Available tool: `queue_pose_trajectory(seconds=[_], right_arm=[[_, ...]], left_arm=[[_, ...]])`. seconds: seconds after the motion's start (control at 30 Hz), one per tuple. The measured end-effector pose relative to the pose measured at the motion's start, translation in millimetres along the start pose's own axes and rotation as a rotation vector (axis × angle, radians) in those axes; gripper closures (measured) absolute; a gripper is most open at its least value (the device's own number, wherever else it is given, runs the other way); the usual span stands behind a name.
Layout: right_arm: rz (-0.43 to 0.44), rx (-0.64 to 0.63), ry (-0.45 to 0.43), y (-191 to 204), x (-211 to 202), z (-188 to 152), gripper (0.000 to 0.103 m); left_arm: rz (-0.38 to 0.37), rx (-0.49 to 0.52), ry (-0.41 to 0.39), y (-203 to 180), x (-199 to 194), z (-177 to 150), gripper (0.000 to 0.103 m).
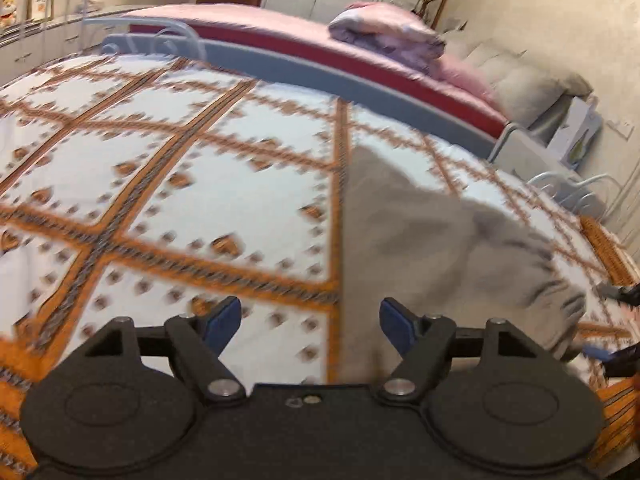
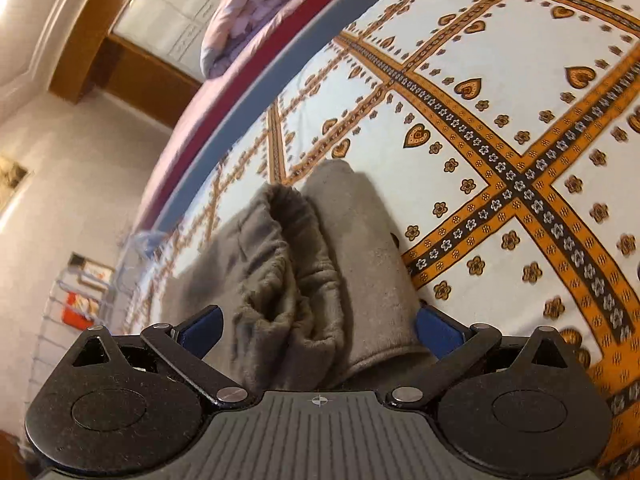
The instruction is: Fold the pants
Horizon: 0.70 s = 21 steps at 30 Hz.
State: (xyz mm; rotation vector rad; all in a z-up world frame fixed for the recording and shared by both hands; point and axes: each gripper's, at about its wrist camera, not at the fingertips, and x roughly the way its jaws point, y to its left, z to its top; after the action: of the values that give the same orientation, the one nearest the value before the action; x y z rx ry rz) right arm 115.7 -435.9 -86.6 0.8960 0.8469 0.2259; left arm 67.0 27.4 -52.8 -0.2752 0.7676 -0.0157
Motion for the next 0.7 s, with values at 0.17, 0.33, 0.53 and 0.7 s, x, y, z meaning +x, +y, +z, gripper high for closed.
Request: queue_pose_trajectory(seconds=[0.17,0.33,0.53,0.7], right_arm=[[-0.009,-0.004,-0.042,8.7,-12.2,-11.7,0.001],[0.051,-0.053,-0.071,25.7,-20.7,-20.0,0.001],[0.048,0.065,0.028,13.2,15.1,-27.1,0.038],[0.025,0.069,0.053,16.7,36.1,-29.2,0.041]], left_arm=[[0.020,-0.010,0.043,17.4,-1.2,-12.4,0.035],[0.001,-0.031,0.045,24.2,2.1,-15.2,0.034],[0.023,0.024,0.026,7.1,3.7,-14.7,0.034],[0.046,0.076,0.014,-6.2,1.9,-14.0,0.033]])
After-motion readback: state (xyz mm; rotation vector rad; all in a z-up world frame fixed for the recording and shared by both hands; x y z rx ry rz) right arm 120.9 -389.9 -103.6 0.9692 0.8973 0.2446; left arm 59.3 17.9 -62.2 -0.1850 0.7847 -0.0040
